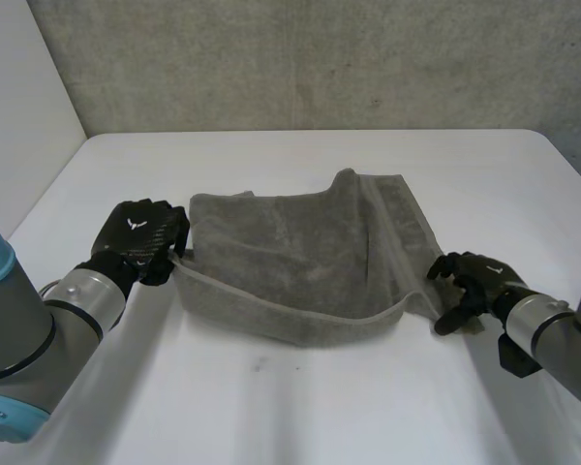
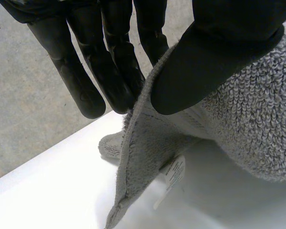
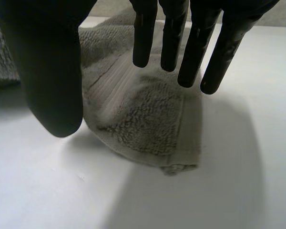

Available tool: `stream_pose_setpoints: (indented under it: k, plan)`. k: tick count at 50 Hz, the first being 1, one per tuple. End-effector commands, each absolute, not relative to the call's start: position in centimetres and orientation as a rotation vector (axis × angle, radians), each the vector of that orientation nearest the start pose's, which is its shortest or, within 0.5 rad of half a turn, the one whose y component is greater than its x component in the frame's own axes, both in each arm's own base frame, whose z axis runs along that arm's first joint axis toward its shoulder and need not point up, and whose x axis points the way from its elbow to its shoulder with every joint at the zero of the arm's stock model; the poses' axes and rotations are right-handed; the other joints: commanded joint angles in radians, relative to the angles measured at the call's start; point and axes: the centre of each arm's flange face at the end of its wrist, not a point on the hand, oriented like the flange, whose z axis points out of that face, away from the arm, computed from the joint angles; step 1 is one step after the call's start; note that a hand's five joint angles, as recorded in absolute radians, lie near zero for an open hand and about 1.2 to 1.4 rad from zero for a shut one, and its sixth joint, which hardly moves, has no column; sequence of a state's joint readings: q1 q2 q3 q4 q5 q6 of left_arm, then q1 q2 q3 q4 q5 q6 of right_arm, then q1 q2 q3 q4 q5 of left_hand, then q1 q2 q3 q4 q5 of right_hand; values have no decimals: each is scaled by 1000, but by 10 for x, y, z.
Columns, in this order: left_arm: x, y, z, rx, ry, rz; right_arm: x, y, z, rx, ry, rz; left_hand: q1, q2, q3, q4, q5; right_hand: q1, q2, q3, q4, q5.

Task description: Fold the towel.

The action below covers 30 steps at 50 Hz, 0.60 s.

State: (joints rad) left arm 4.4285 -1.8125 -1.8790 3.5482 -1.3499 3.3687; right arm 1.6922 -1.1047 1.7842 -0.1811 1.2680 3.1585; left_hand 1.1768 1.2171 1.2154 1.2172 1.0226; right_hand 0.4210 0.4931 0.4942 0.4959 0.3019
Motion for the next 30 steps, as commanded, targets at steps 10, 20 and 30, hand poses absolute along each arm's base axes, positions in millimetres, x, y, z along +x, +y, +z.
stream_pose_setpoints:
  k: [10, 20, 30]
  plan:
    - [-233, -262, 181, 870, 2381, -2178, 212, -307, 126, -377, 2316, -1547, 219, 179, 181, 179, 199, 975, 903, 902, 900, 920]
    - [-229, -257, 214, 851, 2279, -2273, 191, -310, 243, -397, 2069, -2029, 219, 179, 181, 179, 199, 975, 903, 902, 900, 920]
    - [-208, -239, 272, 775, 2145, -2300, 189, -268, 277, -1059, 2201, -2045, 219, 179, 181, 179, 199, 975, 903, 902, 900, 920]
